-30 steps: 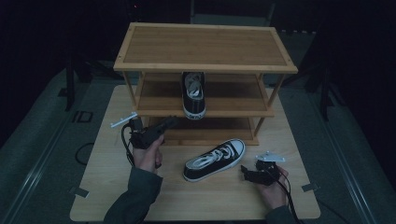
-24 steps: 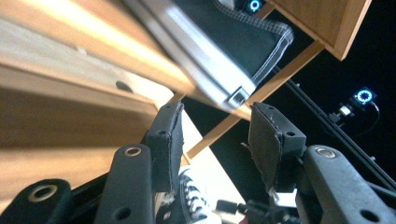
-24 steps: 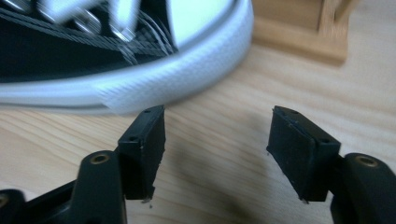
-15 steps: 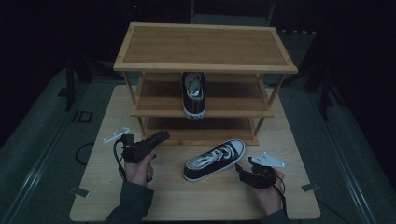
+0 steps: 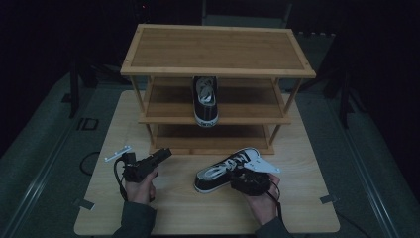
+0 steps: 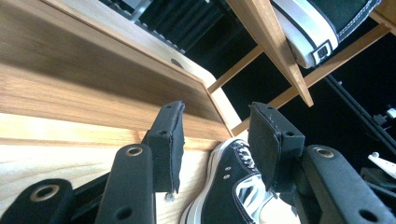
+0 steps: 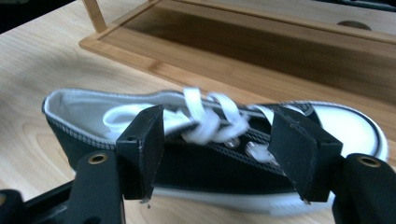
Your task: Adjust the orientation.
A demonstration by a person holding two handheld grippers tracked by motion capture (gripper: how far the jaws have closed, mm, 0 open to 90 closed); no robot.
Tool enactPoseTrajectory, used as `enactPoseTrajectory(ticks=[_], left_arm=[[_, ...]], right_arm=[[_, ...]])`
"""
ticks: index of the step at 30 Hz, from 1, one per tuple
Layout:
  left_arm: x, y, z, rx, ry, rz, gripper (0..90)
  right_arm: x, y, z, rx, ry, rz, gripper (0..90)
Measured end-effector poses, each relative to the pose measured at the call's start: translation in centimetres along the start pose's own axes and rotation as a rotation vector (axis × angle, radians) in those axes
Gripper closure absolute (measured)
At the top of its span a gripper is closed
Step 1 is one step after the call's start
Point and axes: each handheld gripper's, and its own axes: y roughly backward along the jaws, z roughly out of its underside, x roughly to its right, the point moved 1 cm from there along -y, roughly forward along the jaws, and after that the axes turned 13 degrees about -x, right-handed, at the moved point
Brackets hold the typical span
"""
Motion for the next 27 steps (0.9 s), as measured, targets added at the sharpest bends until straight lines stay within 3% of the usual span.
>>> enactPoseTrajectory(ticks=[6,11,15,18,22,25,27], left_arm=[[-0.1,0.2,0.0,0.005,0.001,0.001,56.0],[-0.2,0.2,0.1,0.006,0.006,0.003,56.0],[-0.2,0.2,0.1,0.005,0.008,0.003,56.0],[-0.2,0.1,0.1,0.004,0.01,0.004,56.0],[-0.3,0.1,0.1,0.002,0.009,0.003,55.9],[-0.3,0.1,0.1,0.003,0.009,0.003,55.9],[-0.2,0.1,0.1,0.003,0.008,0.004,55.9]], right_arm=[[-0.7,-1.6,-0.3,-0.025,-0.021,0.025,35.2],[-1.2,-1.5,0.5,-0.026,-0.027,0.062,38.7],[-1.2,-1.5,0.9,-0.041,-0.043,0.062,39.3],[-1.2,-1.5,1.1,-0.057,-0.093,0.041,45.5],[-1.6,-1.5,0.9,-0.069,-0.101,0.023,56.0],[-1.6,-1.7,0.8,-0.09,-0.131,0.006,58.5],[-1.3,-1.8,0.7,-0.116,-0.193,-0.035,61.4]])
